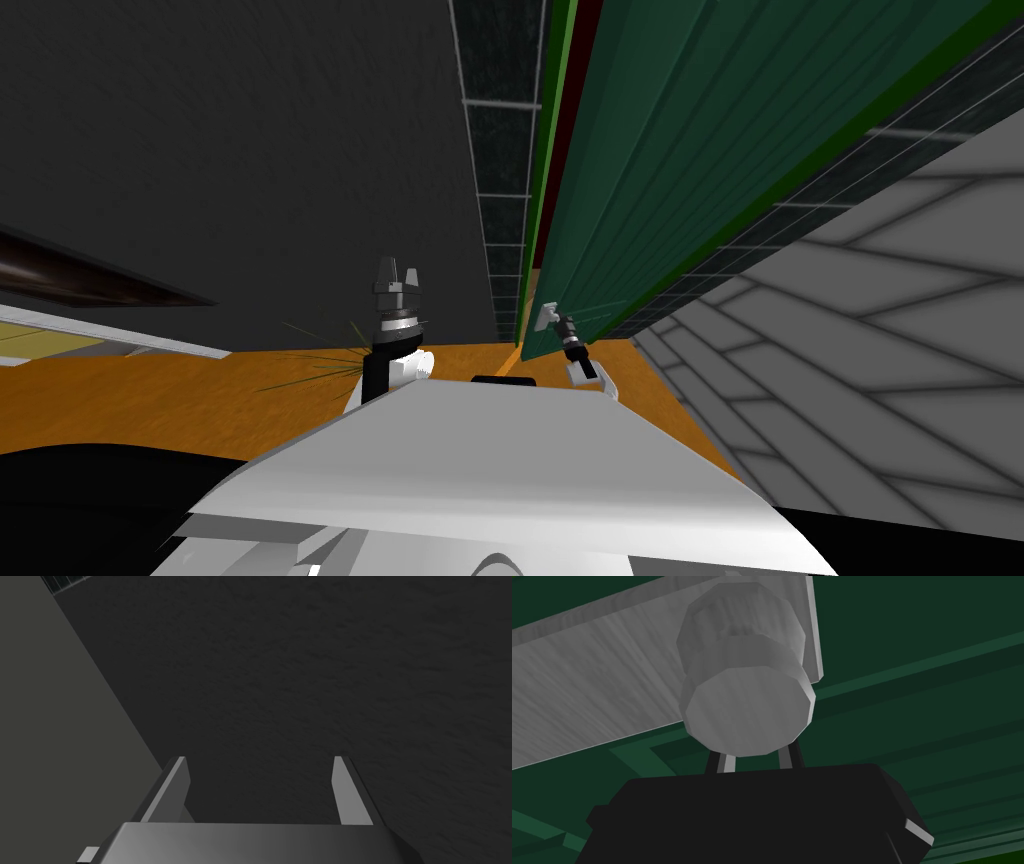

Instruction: Pull the door open

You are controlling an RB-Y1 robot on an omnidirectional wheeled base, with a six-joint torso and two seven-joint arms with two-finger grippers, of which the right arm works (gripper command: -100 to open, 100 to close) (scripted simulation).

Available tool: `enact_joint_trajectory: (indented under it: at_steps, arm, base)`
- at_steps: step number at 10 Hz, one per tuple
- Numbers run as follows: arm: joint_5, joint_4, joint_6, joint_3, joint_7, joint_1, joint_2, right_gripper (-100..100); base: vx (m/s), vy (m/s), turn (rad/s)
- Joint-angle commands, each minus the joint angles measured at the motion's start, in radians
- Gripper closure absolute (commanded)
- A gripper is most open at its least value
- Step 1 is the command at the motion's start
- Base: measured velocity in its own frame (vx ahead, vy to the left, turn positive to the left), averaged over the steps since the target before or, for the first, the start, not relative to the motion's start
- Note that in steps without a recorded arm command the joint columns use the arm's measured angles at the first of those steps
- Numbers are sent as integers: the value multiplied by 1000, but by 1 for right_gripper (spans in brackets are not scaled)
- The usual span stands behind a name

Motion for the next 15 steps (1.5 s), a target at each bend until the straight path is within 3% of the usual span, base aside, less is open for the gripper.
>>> enact_joint_trajectory:
  at_steps: [1,4,5,8,9,11,12,14,15]
  arm:
    - [-12,-27,-23,36,-26,6,8,100]
    - [-12,-27,-23,36,-26,6,8,100]
    - [-45,-35,-20,57,-67,10,0,100]
    - [-45,-35,-20,57,-67,10,0,100]
    - [-79,-43,-17,79,-109,14,-8,100]
    - [-79,-43,-17,79,-109,14,-8,100]
    - [-111,-51,-14,100,-150,18,-15,100]
    - [-111,-51,-14,100,-150,18,-15,100]
    - [-143,-58,-12,120,-192,22,-23,100]
  base:
    - [-3,-28,-2]
    - [0,-4,3]
    - [12,-23,-15]
    - [-9,-9,8]
    - [12,-18,-22]
    - [-1,-10,-6]
    - [6,-30,-16]
    - [6,-27,9]
    - [9,-27,-29]
